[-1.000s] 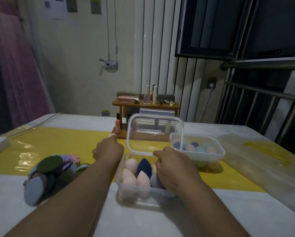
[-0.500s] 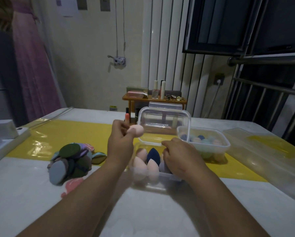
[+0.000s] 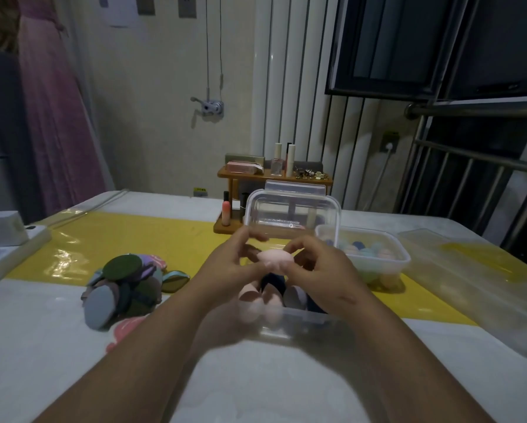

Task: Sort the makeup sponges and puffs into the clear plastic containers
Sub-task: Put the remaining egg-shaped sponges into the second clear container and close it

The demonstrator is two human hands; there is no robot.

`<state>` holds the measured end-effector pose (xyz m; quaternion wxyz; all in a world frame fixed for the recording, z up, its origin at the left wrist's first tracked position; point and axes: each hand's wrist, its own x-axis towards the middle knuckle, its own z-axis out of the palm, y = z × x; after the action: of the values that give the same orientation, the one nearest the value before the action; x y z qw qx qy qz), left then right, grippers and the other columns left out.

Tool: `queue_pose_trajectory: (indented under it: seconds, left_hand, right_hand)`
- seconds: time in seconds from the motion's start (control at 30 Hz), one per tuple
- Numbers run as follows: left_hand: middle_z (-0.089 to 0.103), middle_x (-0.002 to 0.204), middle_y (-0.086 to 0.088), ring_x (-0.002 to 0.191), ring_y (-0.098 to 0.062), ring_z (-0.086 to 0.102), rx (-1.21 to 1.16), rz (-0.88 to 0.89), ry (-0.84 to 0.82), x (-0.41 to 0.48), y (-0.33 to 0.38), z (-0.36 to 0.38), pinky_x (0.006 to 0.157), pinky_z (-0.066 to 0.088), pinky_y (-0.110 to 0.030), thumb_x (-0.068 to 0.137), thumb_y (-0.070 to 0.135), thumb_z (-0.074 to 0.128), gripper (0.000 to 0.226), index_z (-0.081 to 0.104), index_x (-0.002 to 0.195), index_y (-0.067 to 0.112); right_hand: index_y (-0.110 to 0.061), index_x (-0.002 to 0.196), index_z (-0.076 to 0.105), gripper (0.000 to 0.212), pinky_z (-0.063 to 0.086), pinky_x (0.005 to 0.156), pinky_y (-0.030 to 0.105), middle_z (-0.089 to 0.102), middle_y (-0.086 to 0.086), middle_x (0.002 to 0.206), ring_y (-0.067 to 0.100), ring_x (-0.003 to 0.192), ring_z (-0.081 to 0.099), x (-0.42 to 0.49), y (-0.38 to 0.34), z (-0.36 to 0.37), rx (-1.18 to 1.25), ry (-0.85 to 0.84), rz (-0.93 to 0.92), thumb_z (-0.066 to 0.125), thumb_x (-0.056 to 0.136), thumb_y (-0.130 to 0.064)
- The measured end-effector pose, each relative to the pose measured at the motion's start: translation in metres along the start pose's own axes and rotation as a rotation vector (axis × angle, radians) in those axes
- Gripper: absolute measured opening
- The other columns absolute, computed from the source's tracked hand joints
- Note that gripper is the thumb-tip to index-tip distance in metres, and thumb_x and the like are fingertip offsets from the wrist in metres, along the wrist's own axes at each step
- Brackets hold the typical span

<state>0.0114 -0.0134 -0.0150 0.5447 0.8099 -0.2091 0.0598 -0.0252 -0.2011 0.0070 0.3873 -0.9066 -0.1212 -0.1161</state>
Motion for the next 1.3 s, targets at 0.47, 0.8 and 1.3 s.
queue_pose_trajectory:
  seconds: [0.47, 0.8, 1.3]
  left_hand:
    - [0.051, 0.100, 0.018, 0.105, -0.006, 0.037, 0.496, 0.110, -0.246, -0.008, 0.010, -0.012, 0.096, 0.032, -0.035, 0.081, 0.038, 0.076, 0.009, 0.073, 0.073, 0.041]
    - [0.031, 0.152, 0.024, 0.144, -0.005, 0.012, 0.481, -0.036, -0.262, -0.003, 0.010, -0.007, 0.110, 0.005, -0.037, 0.084, 0.011, 0.062, 0.042, 0.066, 0.064, 0.048]
    - [0.014, 0.162, 0.020, 0.149, -0.003, 0.000, 0.540, -0.067, -0.313, -0.001, 0.015, -0.006, 0.117, 0.009, -0.041, 0.087, 0.012, 0.064, 0.045, 0.061, 0.075, 0.056]
  right_hand:
    - [-0.028, 0.086, 0.064, 0.008, 0.055, 0.069, 0.038, 0.062, -0.004, 0.087, 0.016, 0.080, 0.059, 0.001, 0.007, 0.001, 0.155, 0.088, 0.032, 0.060, 0.089, -0.022]
    - [-0.029, 0.090, 0.077, 0.012, 0.055, 0.080, 0.048, 0.071, -0.005, 0.082, 0.017, 0.082, 0.064, -0.003, 0.006, -0.006, 0.036, -0.167, -0.075, 0.066, 0.084, -0.028]
    - [-0.038, 0.090, 0.079, 0.011, 0.052, 0.074, 0.025, 0.066, -0.026, 0.071, 0.004, 0.077, 0.060, 0.002, 0.000, -0.008, -0.133, -0.373, -0.061, 0.076, 0.084, -0.030]
